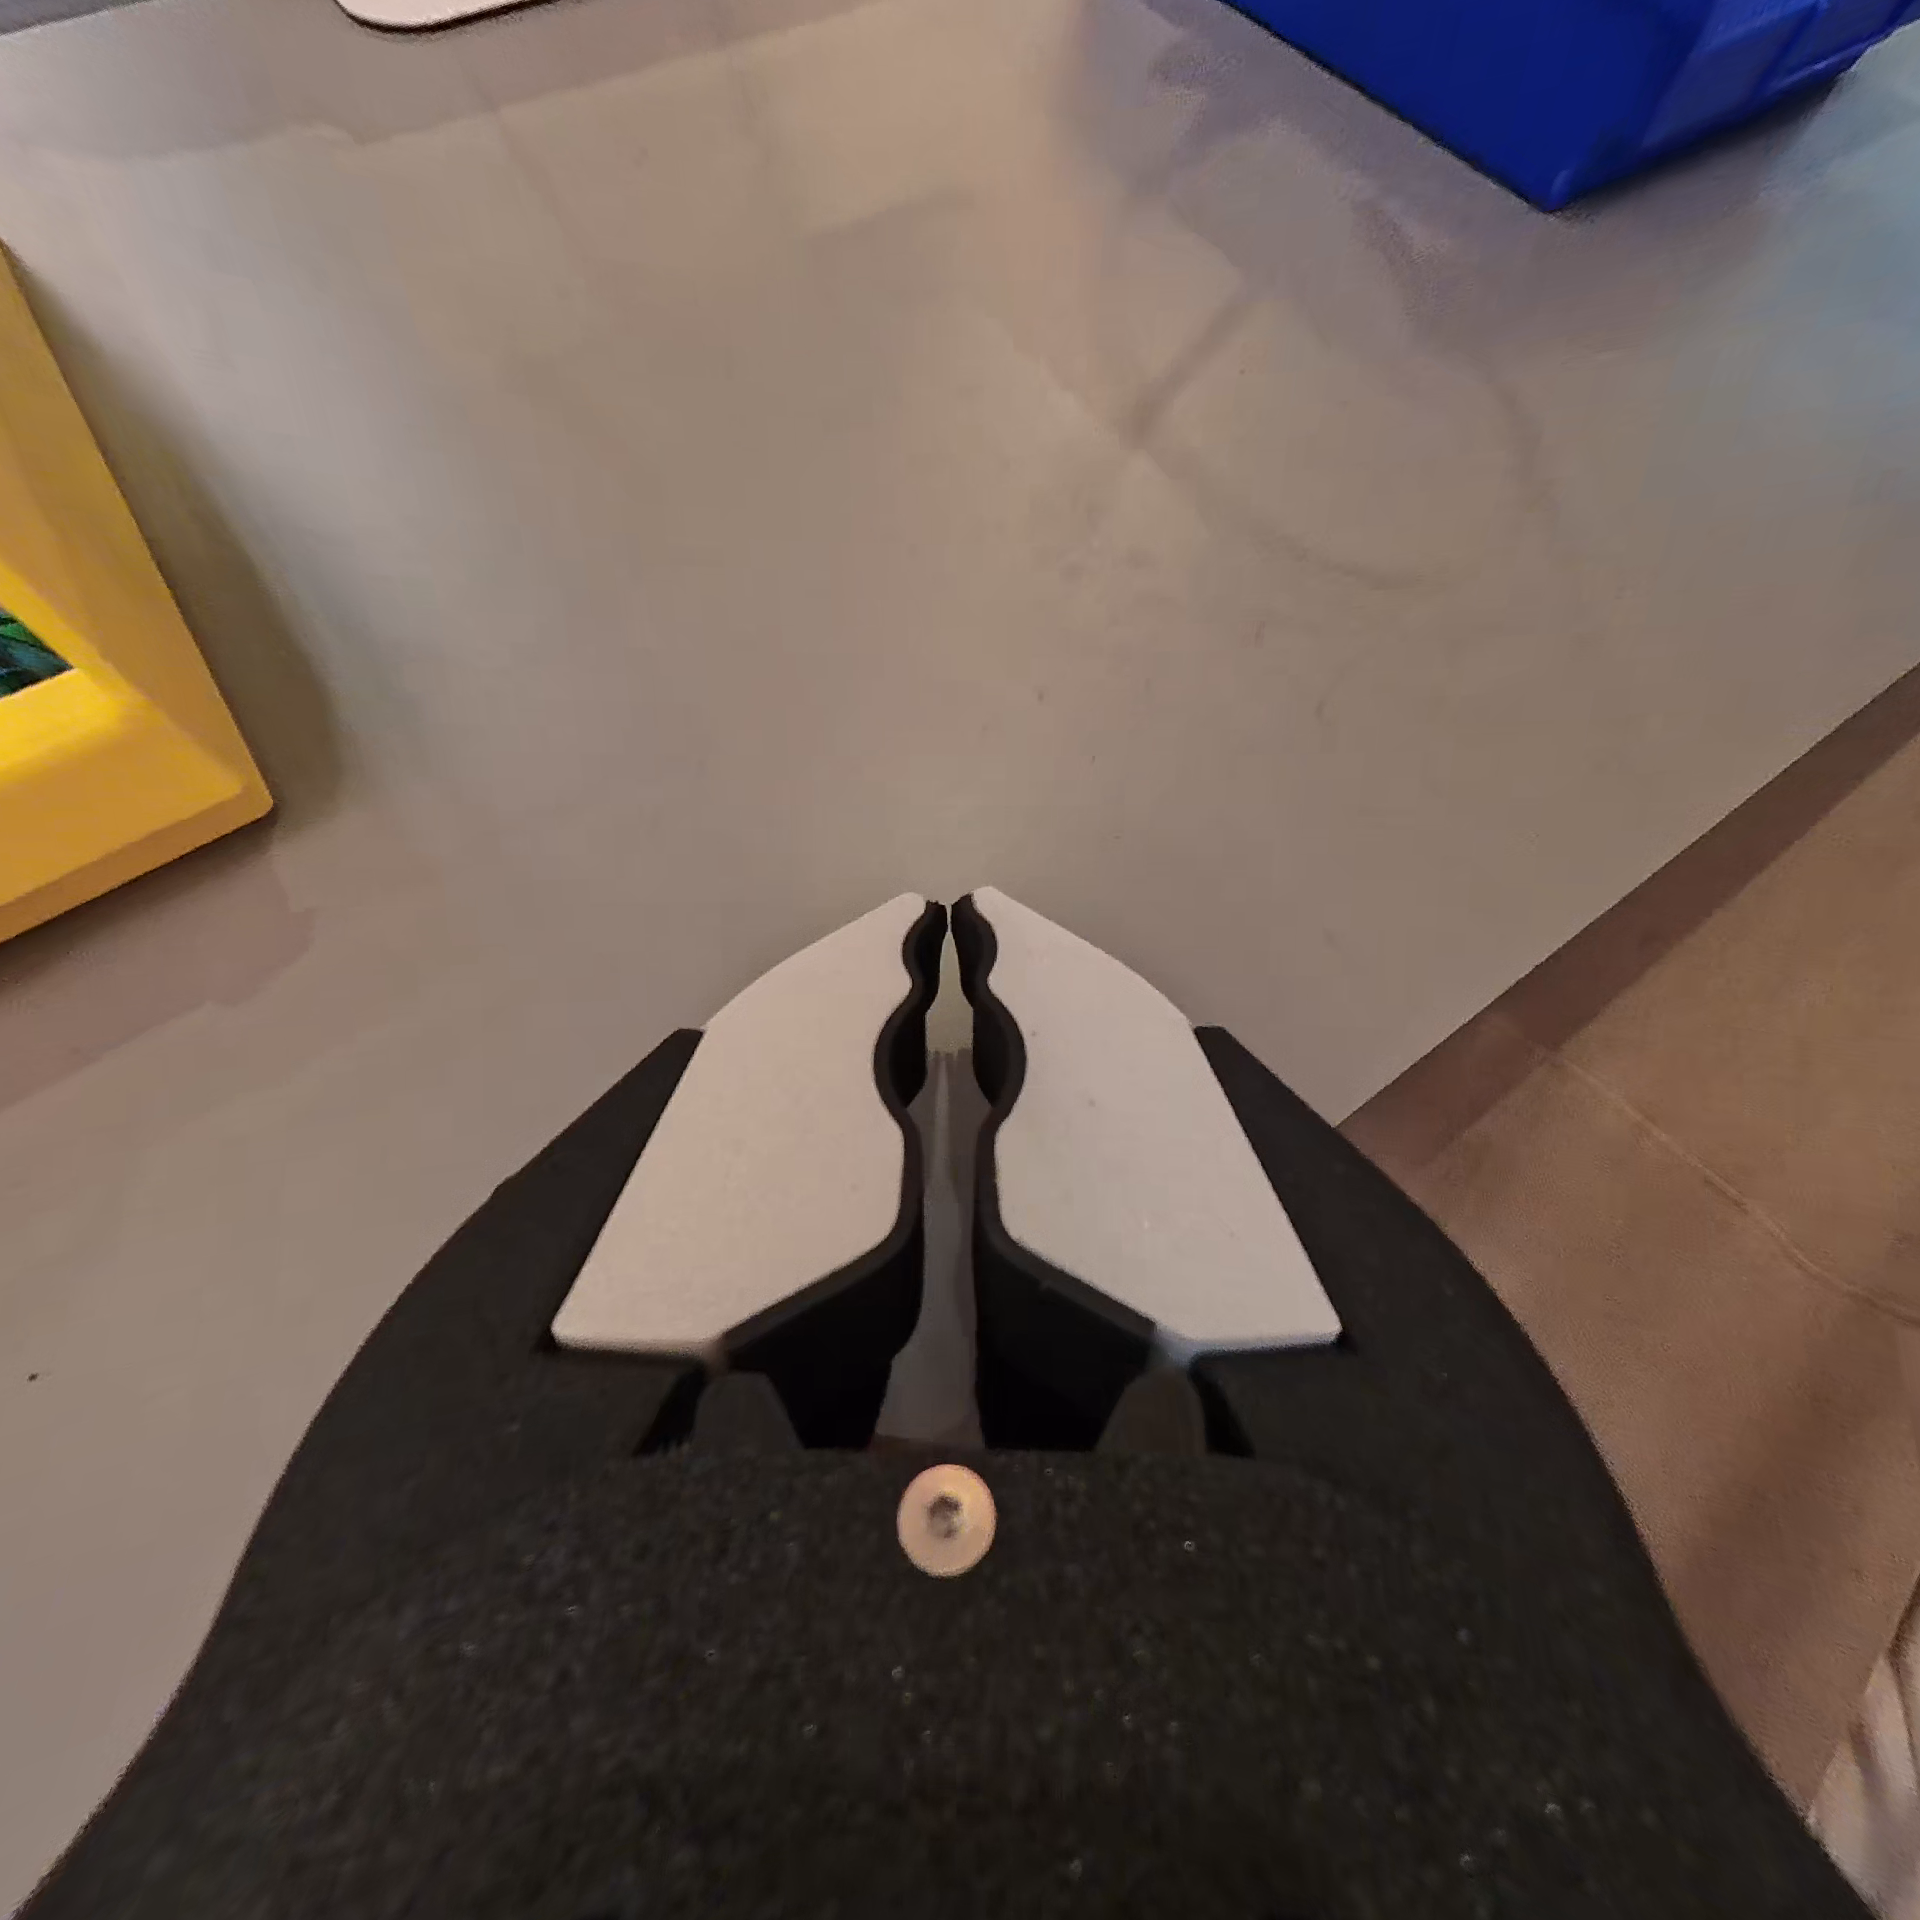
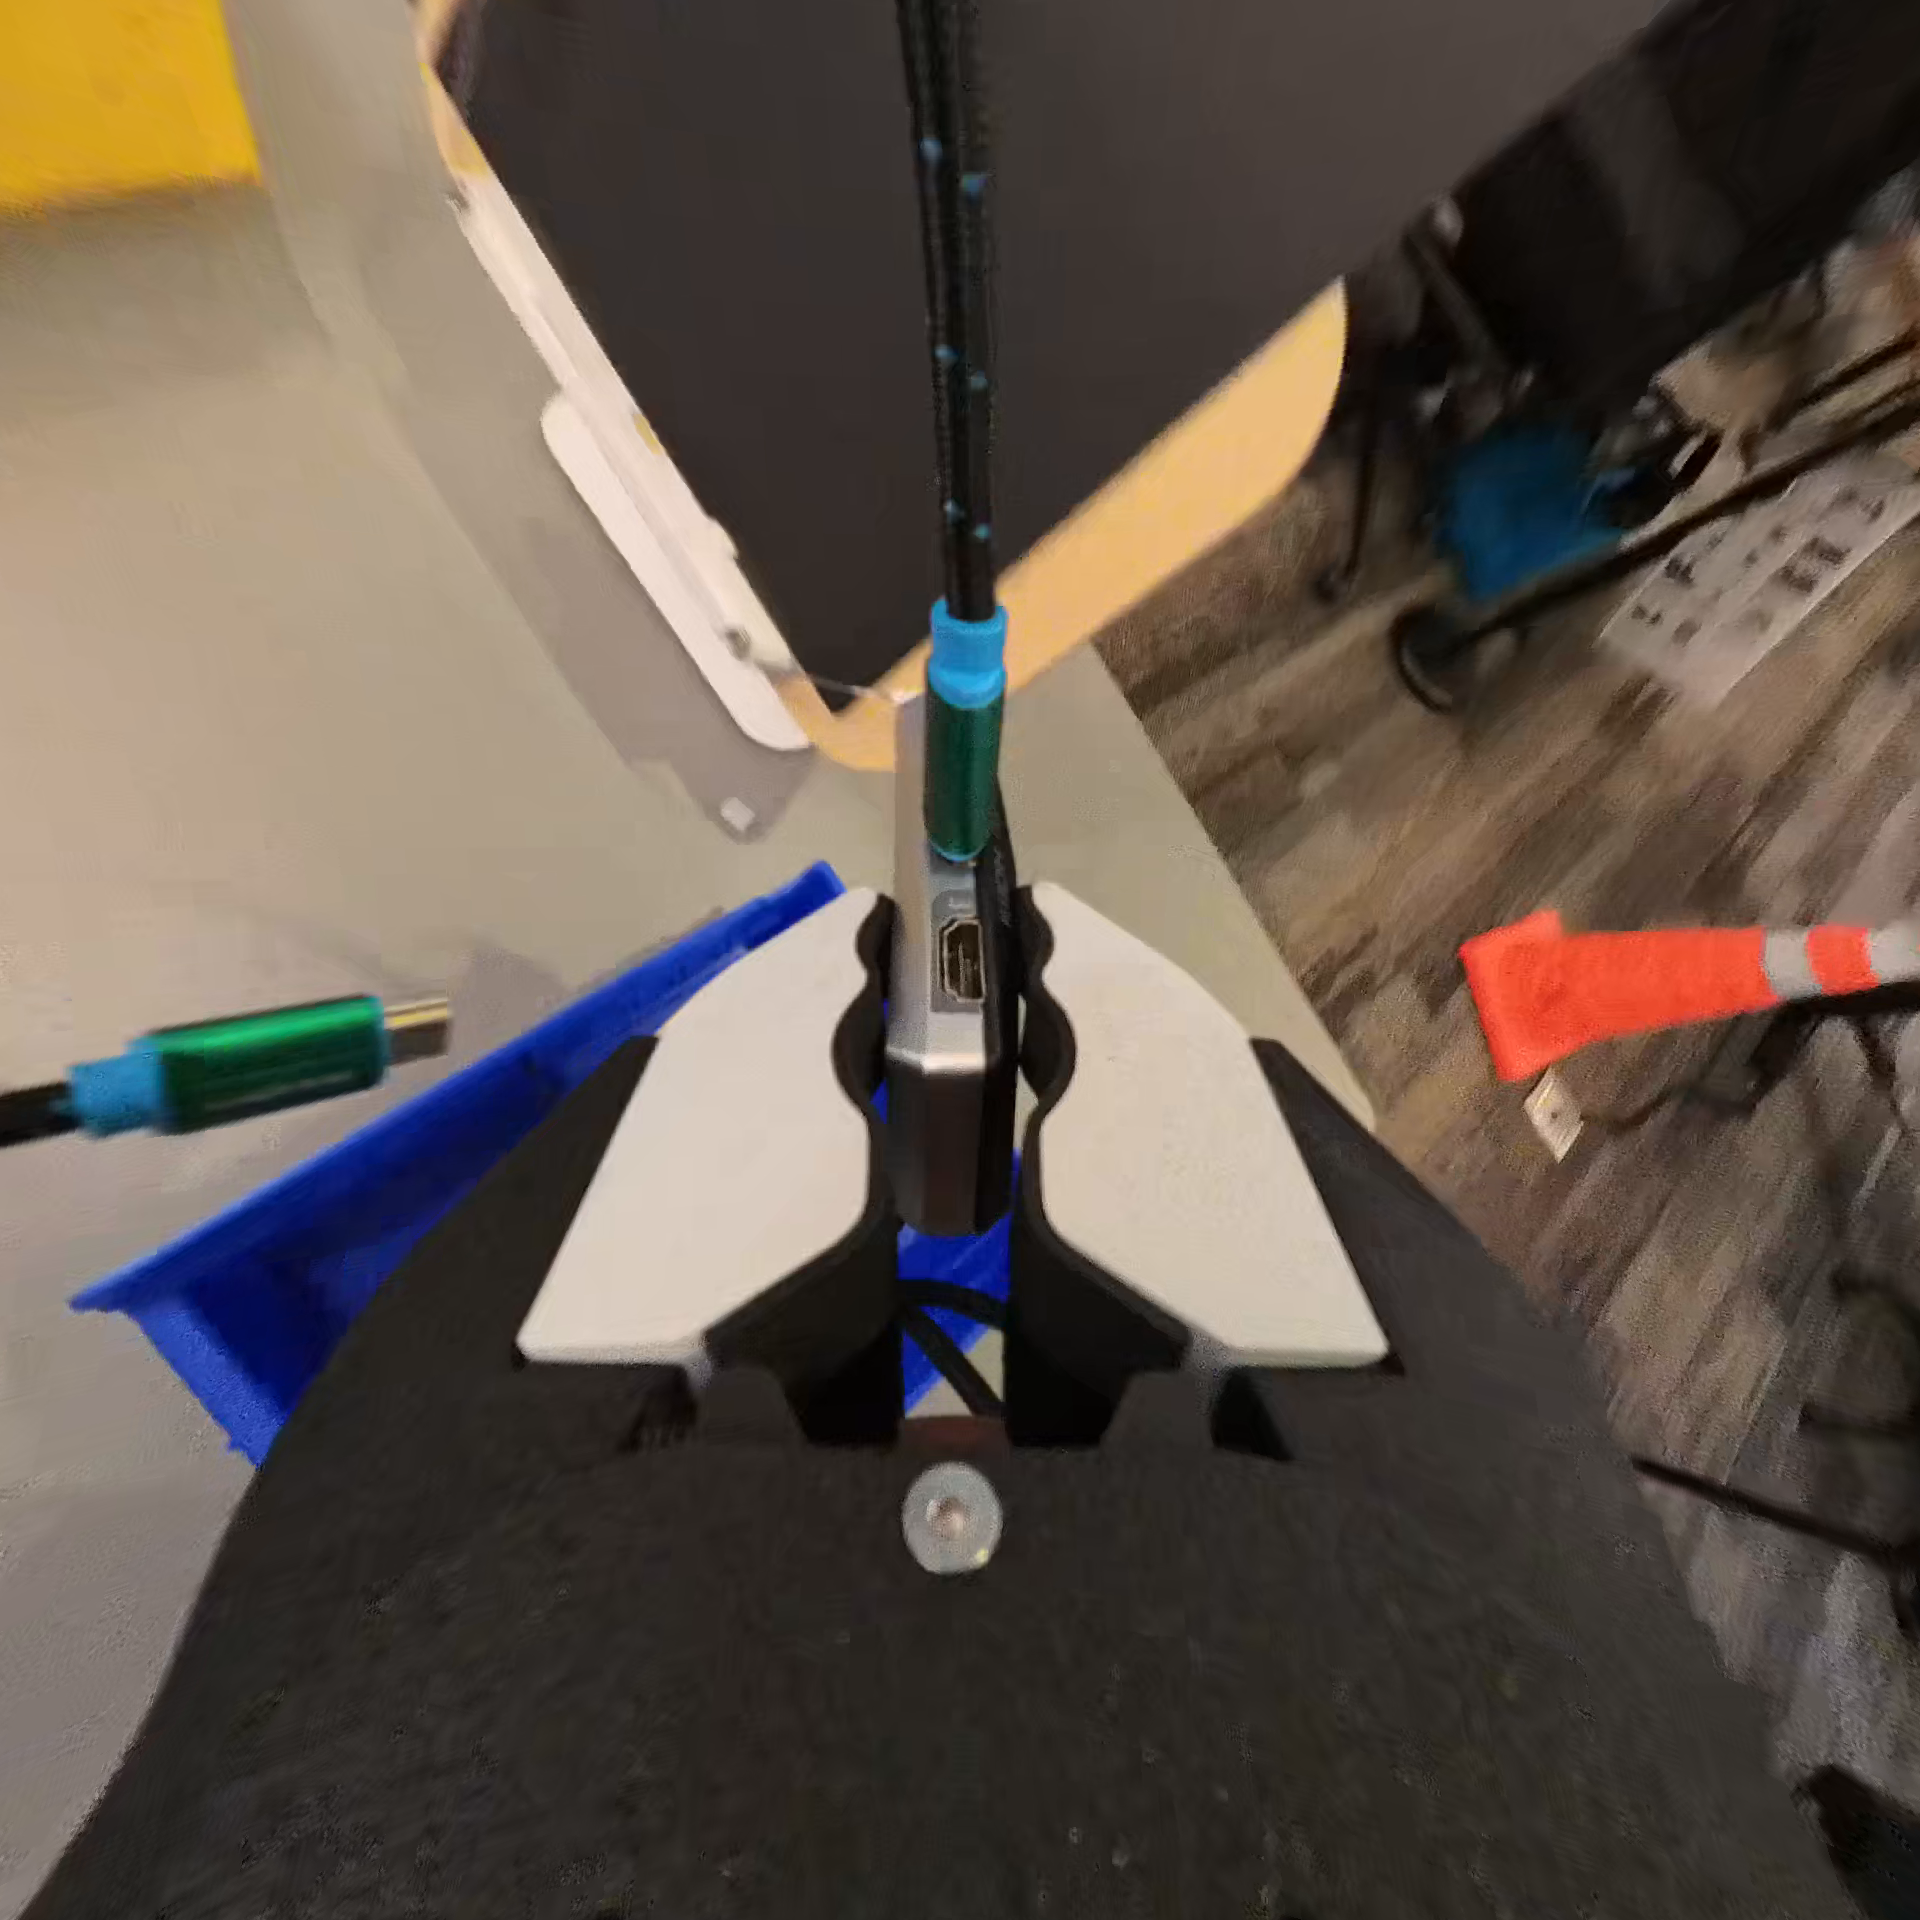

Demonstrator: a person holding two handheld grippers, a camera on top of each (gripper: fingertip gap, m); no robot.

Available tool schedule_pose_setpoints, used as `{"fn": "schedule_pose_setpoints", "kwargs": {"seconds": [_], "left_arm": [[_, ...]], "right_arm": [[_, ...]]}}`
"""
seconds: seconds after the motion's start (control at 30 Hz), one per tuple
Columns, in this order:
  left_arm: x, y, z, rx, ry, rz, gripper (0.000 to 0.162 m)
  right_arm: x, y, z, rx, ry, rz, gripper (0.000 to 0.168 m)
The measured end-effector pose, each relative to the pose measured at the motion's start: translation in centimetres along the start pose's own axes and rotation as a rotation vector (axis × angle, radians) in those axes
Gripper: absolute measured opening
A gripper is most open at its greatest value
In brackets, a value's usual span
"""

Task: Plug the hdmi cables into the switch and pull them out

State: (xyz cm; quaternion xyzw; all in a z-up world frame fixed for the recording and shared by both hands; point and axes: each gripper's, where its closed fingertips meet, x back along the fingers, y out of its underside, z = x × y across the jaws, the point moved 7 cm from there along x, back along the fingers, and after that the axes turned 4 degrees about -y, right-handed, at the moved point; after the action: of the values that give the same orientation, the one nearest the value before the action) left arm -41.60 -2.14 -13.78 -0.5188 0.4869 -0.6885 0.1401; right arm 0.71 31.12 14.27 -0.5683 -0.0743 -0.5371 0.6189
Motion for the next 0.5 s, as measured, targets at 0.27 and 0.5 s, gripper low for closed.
{"fn": "schedule_pose_setpoints", "kwargs": {"seconds": [0.27,0.5], "left_arm": [[-0.5,0.2,0.3,-0.061,-0.024,-0.037,0.002],[-0.6,0.7,0.4,-0.113,-0.049,-0.063,0.002]], "right_arm": [[-3.9,5.1,1.9,-0.29,-0.108,0.249,0.021],[-6.3,13.1,1.3,-0.629,-0.232,0.38,0.021]]}}
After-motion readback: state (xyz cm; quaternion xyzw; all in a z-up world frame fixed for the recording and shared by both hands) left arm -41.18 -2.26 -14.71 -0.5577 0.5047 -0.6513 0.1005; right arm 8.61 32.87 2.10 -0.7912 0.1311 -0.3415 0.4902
